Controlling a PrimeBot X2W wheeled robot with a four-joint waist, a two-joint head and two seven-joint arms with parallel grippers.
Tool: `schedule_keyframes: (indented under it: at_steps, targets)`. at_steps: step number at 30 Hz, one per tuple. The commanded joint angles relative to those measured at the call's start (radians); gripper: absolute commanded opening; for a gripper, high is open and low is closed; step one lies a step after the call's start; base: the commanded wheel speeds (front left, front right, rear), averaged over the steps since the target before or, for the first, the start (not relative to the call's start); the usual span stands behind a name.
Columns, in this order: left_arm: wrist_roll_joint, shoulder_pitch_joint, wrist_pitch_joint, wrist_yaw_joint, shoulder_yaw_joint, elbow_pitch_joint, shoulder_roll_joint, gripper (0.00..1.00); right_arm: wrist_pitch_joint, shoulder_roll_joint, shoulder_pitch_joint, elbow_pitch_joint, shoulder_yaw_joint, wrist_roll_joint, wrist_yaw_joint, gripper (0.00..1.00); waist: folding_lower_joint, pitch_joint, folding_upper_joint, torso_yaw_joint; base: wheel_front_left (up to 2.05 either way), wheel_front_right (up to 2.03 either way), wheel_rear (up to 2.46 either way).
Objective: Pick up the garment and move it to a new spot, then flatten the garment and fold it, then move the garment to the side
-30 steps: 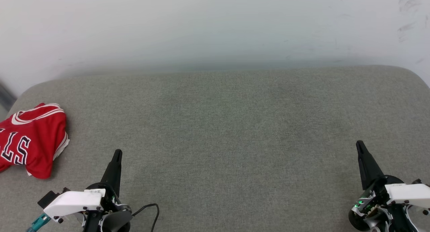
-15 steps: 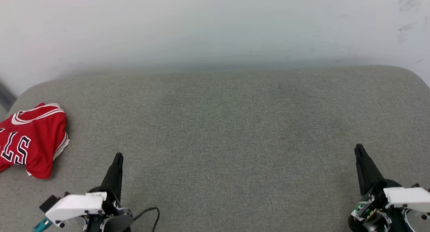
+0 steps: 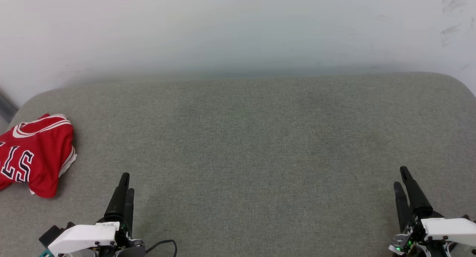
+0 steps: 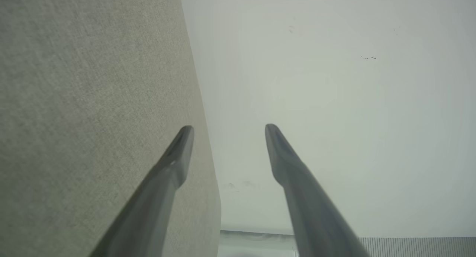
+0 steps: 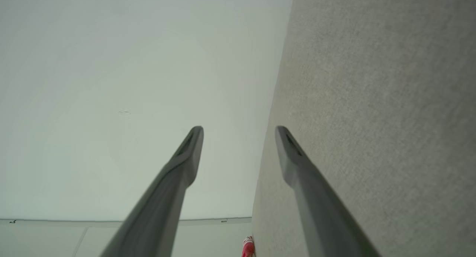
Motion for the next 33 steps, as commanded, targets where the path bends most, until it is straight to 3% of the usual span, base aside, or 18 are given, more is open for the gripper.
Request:
schedule_keyframes:
  at_steps: [1, 7, 21, 33]
  targets:
    - [0.034, -0.011, -0.014, 0.000, 0.011, -0.029, 0.003, 1.00, -0.013, -0.001, -0.011, -0.031, -0.004, -0.039, 0.001, 1.00, 0.0000, 0.000, 0.0000, 0.000, 0.00, 0.00, 0.00]
    - [0.147, -0.016, -0.041, 0.019, 0.028, -0.064, 0.004, 1.00, -0.041, -0.001, -0.006, -0.073, -0.013, -0.166, 0.002, 1.00, 0.0000, 0.001, 0.0000, 0.000, 0.00, 0.00, 0.00]
    - [0.515, 0.011, -0.106, 0.131, -0.027, -0.172, 0.005, 1.00, -0.105, -0.001, 0.014, -0.192, 0.016, -0.577, 0.002, 1.00, 0.0000, 0.002, 0.0000, 0.001, 0.00, 0.00, 0.00]
    - [0.753, 0.033, -0.147, 0.188, -0.059, -0.199, 0.005, 1.00, -0.147, -0.001, 0.040, -0.216, 0.047, -0.813, 0.002, 1.00, 0.0000, 0.002, 0.0000, 0.003, 0.00, 0.00, 0.00]
